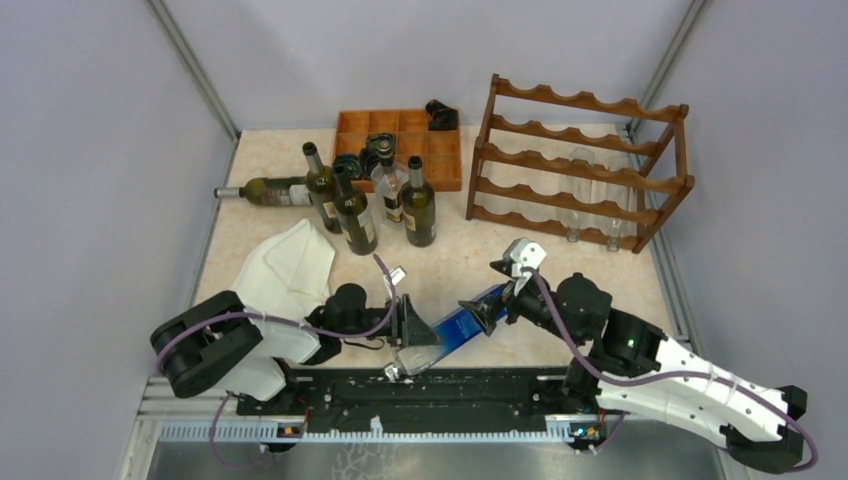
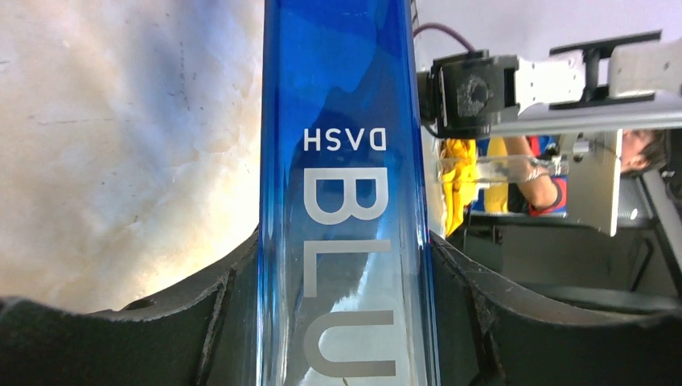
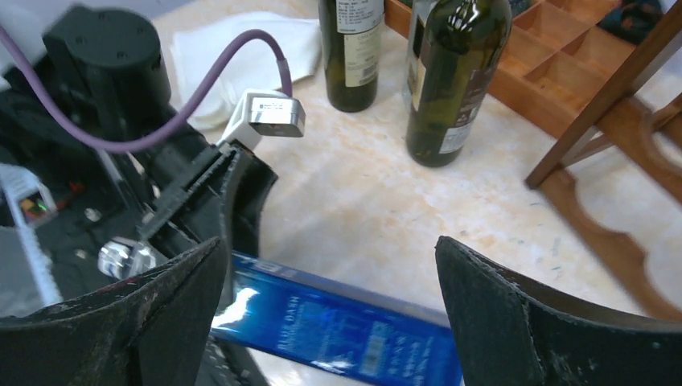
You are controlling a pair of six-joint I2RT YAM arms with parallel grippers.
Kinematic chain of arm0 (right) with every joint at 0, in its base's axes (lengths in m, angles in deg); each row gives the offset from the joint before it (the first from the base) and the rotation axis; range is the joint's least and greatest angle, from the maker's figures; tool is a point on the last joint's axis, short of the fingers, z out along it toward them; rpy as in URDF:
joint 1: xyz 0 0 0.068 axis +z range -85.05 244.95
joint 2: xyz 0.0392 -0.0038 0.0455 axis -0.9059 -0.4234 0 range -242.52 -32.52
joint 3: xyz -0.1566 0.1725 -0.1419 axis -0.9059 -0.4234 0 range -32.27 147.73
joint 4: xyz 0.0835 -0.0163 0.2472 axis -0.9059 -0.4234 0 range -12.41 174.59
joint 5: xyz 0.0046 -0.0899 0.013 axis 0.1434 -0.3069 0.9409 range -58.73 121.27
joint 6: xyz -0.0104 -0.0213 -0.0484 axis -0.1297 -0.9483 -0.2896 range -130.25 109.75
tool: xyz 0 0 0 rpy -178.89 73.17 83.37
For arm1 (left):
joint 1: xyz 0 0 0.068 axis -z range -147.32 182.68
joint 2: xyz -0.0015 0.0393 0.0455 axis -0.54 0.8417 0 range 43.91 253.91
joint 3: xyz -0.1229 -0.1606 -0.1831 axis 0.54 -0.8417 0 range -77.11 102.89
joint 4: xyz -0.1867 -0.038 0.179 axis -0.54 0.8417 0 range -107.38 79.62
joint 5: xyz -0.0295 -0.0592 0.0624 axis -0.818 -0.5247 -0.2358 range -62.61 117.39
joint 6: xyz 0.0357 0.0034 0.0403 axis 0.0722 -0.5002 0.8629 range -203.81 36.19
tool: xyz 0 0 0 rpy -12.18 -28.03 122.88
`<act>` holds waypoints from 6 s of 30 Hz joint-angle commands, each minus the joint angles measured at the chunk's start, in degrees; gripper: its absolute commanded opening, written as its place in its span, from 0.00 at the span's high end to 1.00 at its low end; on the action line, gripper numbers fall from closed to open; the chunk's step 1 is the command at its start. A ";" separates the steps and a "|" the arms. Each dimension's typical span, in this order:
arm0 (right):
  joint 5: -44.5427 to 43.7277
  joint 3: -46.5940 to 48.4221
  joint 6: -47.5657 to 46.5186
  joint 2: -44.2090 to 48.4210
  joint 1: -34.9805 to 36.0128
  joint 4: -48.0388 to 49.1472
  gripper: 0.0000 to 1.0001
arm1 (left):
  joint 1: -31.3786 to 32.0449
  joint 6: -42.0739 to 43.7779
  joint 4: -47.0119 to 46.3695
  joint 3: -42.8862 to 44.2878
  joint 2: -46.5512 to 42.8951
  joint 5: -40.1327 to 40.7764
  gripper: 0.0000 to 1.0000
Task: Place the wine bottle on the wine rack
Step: Pick up the wine bottle from the center of the board, then place the wine bottle in the wine rack.
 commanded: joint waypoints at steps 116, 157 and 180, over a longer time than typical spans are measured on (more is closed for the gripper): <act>-23.59 -38.75 56.26 -26.41 -3.99 92.66 0.82 | 9.56 -20.39 -49.20 6.40 10.35 35.53 0.71; -33.74 -38.61 57.25 8.91 -7.50 35.49 1.00 | 8.42 -6.85 -37.83 0.78 17.84 21.68 0.04; -45.60 -24.79 46.08 20.76 -15.66 6.86 1.00 | 6.51 23.91 0.23 0.28 -15.49 12.65 0.03</act>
